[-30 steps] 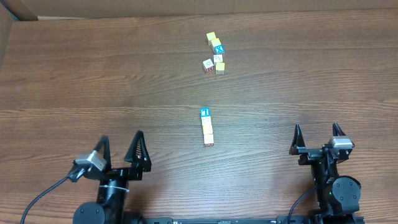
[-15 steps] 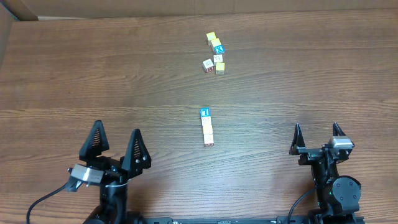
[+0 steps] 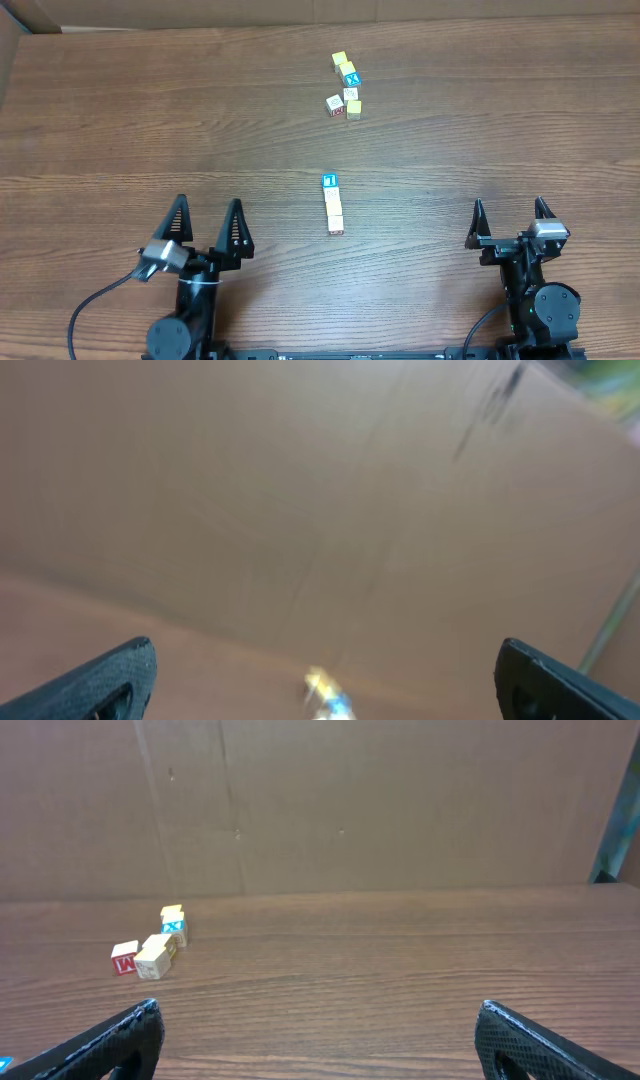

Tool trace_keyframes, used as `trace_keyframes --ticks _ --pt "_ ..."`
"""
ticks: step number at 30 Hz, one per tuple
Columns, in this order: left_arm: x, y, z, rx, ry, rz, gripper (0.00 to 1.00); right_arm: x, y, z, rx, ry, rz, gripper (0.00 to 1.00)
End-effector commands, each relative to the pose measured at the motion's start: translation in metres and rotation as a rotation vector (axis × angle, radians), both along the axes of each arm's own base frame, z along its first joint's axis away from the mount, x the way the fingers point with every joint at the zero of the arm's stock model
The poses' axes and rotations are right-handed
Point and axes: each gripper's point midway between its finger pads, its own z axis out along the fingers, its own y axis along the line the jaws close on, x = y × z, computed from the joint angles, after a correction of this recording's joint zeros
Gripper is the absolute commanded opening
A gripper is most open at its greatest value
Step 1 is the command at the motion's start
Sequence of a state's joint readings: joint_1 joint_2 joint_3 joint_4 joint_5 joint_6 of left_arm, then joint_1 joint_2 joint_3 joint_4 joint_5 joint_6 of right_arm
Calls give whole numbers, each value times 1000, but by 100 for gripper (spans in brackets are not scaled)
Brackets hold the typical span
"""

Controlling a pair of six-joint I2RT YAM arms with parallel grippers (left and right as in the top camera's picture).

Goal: Flip 4 blocks

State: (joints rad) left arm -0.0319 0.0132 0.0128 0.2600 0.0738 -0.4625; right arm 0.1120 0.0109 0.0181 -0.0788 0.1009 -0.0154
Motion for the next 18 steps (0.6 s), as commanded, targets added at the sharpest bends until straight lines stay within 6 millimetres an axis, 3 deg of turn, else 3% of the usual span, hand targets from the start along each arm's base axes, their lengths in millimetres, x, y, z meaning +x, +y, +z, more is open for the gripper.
trace_keyframes --ticks 1,8,18 --pt "5 1 -23 81 77 24 100 0 0 -2 -3 -3 2 100" --pt "8 3 -84 206 315 35 100 0 0 -2 -3 -3 2 100" --pt "8 4 -83 317 302 54 100 0 0 -2 -3 -3 2 100"
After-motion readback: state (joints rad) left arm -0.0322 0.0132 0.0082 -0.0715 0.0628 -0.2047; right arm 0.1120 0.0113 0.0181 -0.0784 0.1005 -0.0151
